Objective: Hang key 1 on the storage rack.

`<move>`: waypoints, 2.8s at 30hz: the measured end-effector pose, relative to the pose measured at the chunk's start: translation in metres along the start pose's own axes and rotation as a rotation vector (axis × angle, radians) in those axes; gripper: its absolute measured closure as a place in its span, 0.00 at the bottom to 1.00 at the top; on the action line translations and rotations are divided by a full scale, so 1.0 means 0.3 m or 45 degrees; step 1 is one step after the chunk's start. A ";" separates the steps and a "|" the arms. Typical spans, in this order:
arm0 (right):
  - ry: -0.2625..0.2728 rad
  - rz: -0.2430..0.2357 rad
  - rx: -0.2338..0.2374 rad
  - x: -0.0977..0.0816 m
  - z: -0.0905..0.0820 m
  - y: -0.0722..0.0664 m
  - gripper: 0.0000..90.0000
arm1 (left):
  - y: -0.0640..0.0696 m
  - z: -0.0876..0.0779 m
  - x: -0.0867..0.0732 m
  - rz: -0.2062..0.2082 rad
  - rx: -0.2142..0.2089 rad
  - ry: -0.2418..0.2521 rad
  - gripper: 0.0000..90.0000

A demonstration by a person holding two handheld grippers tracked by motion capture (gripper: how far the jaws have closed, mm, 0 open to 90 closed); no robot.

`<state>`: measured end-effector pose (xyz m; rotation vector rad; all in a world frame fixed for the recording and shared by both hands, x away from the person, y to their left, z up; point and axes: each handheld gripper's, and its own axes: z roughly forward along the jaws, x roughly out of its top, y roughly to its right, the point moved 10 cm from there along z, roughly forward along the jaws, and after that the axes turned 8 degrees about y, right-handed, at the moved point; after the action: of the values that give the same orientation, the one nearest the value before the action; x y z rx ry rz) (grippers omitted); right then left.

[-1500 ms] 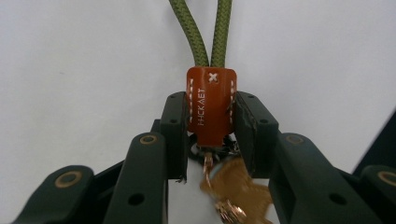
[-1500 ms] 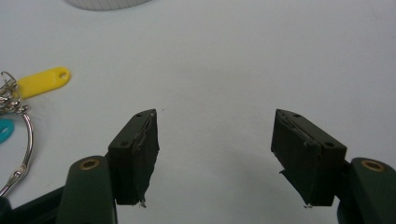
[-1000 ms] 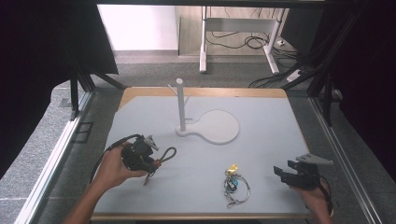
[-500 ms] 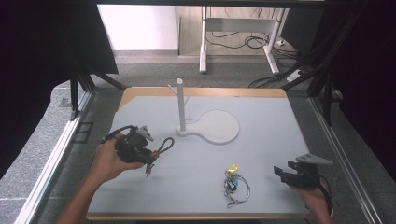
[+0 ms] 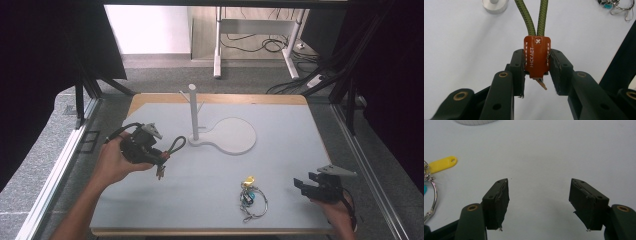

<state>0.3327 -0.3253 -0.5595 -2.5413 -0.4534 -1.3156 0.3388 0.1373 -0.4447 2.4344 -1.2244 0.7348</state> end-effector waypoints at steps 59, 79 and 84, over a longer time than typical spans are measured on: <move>-0.014 0.017 -0.015 -0.006 0.007 0.008 0.36 | -0.174 -0.028 0.150 -0.136 0.066 0.018 0.74; -0.005 0.029 -0.022 -0.004 0.000 0.020 0.36 | -0.244 -0.026 0.205 -0.185 0.068 0.040 0.74; -0.012 0.020 -0.015 -0.007 0.005 0.015 0.36 | -0.256 -0.022 0.210 -0.210 0.064 0.050 0.74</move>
<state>0.3343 -0.3292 -0.5624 -2.5564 -0.4280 -1.3056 0.4307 0.1442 -0.4071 2.5124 -0.9876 0.7695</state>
